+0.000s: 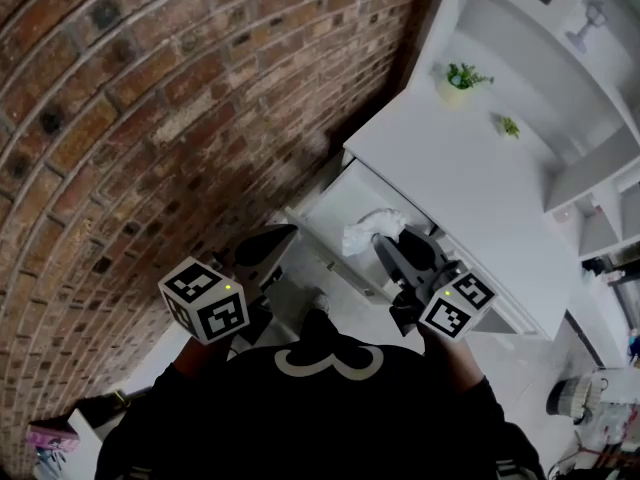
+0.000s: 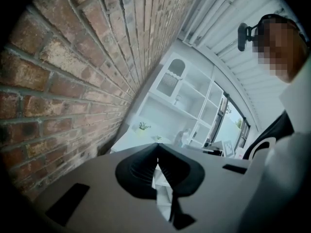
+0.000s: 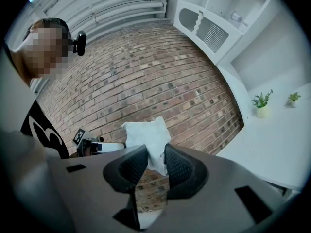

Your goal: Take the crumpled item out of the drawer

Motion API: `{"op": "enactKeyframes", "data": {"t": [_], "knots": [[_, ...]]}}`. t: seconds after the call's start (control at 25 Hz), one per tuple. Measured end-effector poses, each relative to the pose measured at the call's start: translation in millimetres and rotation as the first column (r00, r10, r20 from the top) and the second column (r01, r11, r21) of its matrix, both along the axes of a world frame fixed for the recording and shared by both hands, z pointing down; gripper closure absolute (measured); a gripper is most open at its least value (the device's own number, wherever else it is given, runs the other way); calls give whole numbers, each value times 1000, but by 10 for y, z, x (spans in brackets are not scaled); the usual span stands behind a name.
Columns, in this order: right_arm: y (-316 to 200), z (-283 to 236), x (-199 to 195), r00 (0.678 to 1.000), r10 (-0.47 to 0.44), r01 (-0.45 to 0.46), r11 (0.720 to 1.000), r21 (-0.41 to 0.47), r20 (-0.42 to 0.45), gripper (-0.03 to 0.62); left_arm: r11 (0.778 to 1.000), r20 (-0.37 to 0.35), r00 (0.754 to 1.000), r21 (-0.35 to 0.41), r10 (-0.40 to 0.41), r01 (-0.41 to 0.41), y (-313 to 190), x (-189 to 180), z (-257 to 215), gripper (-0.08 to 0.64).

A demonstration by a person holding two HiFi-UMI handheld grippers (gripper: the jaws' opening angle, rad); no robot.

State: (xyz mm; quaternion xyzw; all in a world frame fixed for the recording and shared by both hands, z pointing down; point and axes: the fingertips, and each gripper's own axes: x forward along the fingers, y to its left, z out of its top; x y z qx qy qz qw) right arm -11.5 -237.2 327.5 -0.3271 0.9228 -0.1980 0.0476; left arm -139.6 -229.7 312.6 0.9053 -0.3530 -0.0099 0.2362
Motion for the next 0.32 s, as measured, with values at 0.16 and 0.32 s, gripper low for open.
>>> {"op": "enactKeyframes", "data": {"t": [0.16, 0.32], "knots": [[-114, 13, 24, 1000, 1, -1, 1000, -7, 1, 477, 1000, 4, 1000, -6, 9, -9, -128, 35, 19, 557], [-273, -5, 41, 1000, 3, -3, 1000, -5, 1, 477, 1000, 12, 1000, -3, 15, -15, -297, 66, 11, 557]]}}
